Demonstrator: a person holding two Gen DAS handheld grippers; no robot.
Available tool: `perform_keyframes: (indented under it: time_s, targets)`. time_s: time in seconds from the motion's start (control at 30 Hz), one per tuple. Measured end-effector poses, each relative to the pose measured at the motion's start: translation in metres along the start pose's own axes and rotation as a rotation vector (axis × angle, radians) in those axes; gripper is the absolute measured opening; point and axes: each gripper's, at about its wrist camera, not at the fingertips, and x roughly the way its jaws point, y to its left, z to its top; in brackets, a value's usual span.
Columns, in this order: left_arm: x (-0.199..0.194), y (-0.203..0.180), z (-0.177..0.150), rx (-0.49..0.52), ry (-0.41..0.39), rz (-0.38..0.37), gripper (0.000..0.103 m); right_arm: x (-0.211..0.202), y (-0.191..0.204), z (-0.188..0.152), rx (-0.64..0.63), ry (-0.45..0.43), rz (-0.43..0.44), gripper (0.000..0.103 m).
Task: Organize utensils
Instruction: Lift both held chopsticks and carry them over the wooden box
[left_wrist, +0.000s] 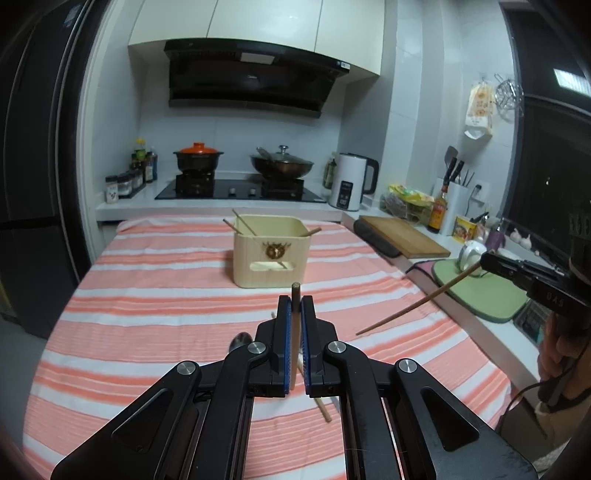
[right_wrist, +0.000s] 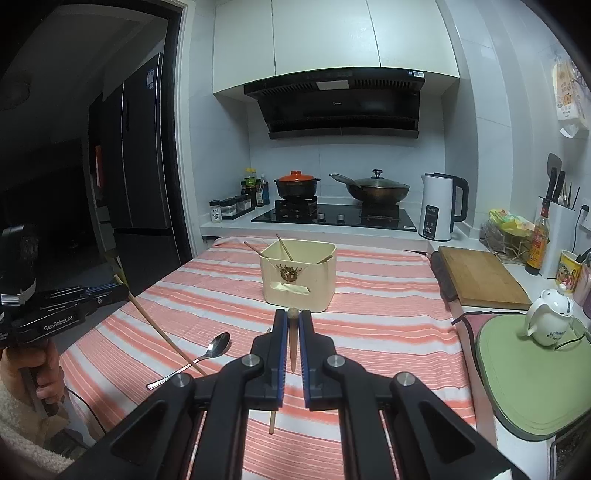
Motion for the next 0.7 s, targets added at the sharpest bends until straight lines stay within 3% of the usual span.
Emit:
perform_keyframes:
  time_s: [0.43, 0.7]
  targets:
    - [0.009, 0.0, 0.01, -0.008, -0.006, -0.018, 0.003, 0.008, 0.001, 0.011, 0.011, -0.018, 0.018, 0.006]
    - [0.008, 0.005, 0.059, 0.01, -0.097, -0.038, 0.003, 0.024, -0.004, 0.035, 0.007, -0.057, 0.041, 0.006]
